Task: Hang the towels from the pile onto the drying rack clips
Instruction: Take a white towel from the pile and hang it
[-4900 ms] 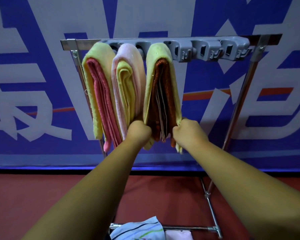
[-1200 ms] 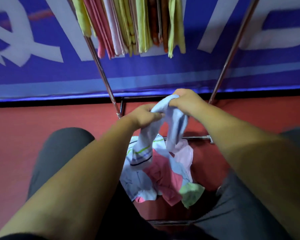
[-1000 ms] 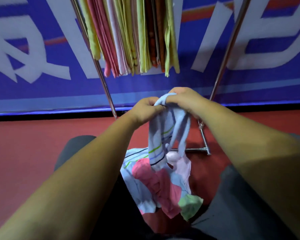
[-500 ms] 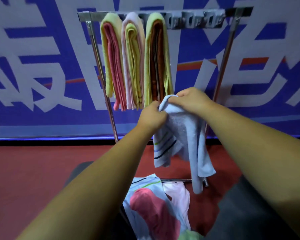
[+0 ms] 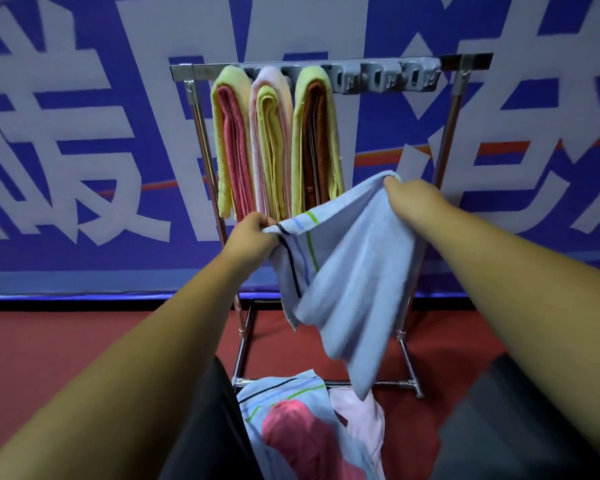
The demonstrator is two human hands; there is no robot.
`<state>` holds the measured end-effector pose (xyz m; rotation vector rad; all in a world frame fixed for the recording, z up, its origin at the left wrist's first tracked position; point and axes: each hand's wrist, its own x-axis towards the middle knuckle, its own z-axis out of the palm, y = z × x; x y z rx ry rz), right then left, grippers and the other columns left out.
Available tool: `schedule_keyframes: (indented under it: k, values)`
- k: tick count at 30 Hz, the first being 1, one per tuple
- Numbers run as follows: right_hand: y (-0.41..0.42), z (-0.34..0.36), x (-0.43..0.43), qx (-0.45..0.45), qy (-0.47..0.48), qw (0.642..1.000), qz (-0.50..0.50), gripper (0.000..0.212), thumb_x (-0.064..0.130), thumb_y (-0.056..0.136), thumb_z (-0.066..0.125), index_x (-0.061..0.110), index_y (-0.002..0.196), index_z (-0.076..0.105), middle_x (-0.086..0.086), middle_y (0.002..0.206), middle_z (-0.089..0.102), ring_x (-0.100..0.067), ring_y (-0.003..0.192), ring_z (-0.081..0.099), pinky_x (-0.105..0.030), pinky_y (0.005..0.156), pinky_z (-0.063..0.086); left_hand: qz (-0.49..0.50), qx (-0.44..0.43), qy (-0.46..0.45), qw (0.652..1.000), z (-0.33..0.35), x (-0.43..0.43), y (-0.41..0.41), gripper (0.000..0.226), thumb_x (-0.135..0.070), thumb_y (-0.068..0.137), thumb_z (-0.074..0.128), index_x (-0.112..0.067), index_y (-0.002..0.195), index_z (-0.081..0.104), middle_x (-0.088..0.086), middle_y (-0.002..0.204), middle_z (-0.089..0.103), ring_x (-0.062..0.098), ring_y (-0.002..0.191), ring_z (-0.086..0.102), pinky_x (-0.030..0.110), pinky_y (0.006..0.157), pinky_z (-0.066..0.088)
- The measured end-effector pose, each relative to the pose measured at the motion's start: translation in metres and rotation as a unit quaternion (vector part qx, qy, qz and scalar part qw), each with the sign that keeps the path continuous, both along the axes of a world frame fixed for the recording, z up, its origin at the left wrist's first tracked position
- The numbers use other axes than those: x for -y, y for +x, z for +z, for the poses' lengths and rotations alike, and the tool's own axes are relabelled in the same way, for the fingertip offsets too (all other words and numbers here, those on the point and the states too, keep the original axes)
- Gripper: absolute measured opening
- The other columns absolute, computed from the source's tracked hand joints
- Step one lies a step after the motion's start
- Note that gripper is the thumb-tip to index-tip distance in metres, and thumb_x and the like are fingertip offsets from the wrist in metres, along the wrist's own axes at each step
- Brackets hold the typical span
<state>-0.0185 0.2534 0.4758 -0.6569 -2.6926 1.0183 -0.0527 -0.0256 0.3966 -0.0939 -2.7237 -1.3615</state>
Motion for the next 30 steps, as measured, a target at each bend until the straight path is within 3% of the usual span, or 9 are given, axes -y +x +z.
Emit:
schedule_keyframes:
  k: [4,6,8,11,15,18,21,24,30]
  values:
    - [0.007,-0.018,0.006,0.116,0.017,0.992,0.045,0.057,0.039,0.115,0.033,-0.005,0.145,0.055,-0.030,0.140,0.060,-0.046,0.123,0.062,-0.041,0.099,0.050,-0.041,-0.009,0.118,0.992,0.020,-0.007,0.008,0.017,-0.005,0.094,0.056,-0.012,0.099,0.070,0.009,0.080,0.071,0.018,0.069,0.063,0.027,0.056,0.051]
    - [0.009,-0.031,0.009,0.170,-0.004,0.981,0.091,0.057,0.041,0.114,0.038,-0.007,0.118,0.068,-0.029,0.104,0.073,-0.042,0.090,0.073,-0.045,0.082,0.060,-0.051,-0.009,0.136,0.989,0.031,-0.018,0.013,0.017,-0.007,0.097,0.057,-0.011,0.102,0.073,0.017,0.082,0.071,0.019,0.068,0.063,0.026,0.057,0.049]
    - [0.011,-0.039,0.016,0.186,-0.018,0.972,0.140,0.048,0.041,0.111,0.047,-0.001,0.104,0.071,-0.015,0.084,0.074,-0.031,0.067,0.067,-0.038,0.067,0.055,-0.068,-0.015,0.118,0.991,0.039,-0.032,0.014,0.015,-0.014,0.098,0.061,-0.010,0.102,0.075,0.022,0.092,0.074,0.022,0.073,0.064,0.032,0.067,0.052]
    - [0.012,-0.036,0.031,0.135,-0.042,0.963,0.230,0.020,0.021,0.096,0.060,0.015,0.109,0.073,-0.006,0.093,0.073,-0.024,0.075,0.066,-0.037,0.070,0.054,-0.091,-0.045,0.016,0.995,0.044,-0.047,0.010,0.024,-0.033,0.098,0.071,-0.017,0.080,0.073,0.004,0.075,0.072,0.017,0.070,0.064,0.033,0.067,0.053]
    - [0.011,-0.022,0.046,0.100,-0.124,0.944,0.288,0.050,0.016,0.077,0.063,0.027,0.125,0.068,-0.004,0.102,0.069,-0.020,0.094,0.065,-0.048,0.096,0.063,-0.073,-0.034,-0.049,0.996,0.056,-0.055,0.005,0.047,-0.056,0.090,0.076,-0.013,0.070,0.069,0.007,0.065,0.065,0.022,0.064,0.059,0.035,0.059,0.047]
    - [0.008,-0.019,0.048,0.065,-0.145,0.946,0.283,0.037,0.013,0.087,0.067,0.020,0.123,0.068,-0.008,0.102,0.069,-0.020,0.093,0.068,-0.045,0.092,0.065,-0.063,0.013,-0.073,0.995,0.070,-0.052,0.001,0.057,-0.061,0.084,0.076,-0.005,0.074,0.073,0.008,0.064,0.062,0.021,0.063,0.059,0.032,0.058,0.044]
    - [0.003,-0.023,0.050,-0.009,-0.195,0.950,0.245,0.009,0.018,0.101,0.066,0.014,0.109,0.069,-0.016,0.100,0.075,-0.025,0.087,0.073,-0.041,0.077,0.068,-0.070,0.035,-0.036,0.996,0.080,-0.046,0.000,0.053,-0.058,0.081,0.077,-0.006,0.082,0.076,0.006,0.066,0.060,0.019,0.063,0.057,0.031,0.060,0.046]
    - [-0.003,-0.028,0.048,-0.041,-0.203,0.956,0.210,0.011,0.026,0.108,0.059,0.020,0.103,0.067,-0.011,0.089,0.077,-0.022,0.073,0.075,-0.032,0.060,0.063,-0.085,0.025,0.053,0.995,0.081,-0.038,-0.005,0.038,-0.036,0.088,0.073,0.001,0.096,0.073,0.007,0.073,0.061,0.019,0.068,0.059,0.031,0.063,0.051]
    - [0.001,-0.029,0.055,-0.042,-0.269,0.928,0.253,0.016,0.032,0.103,0.069,0.017,0.101,0.071,-0.003,0.081,0.078,-0.018,0.072,0.075,-0.040,0.068,0.066,-0.148,0.025,0.138,0.979,0.078,-0.026,-0.002,0.022,-0.029,0.094,0.081,-0.007,0.097,0.076,0.008,0.079,0.074,0.016,0.068,0.069,0.028,0.065,0.059]
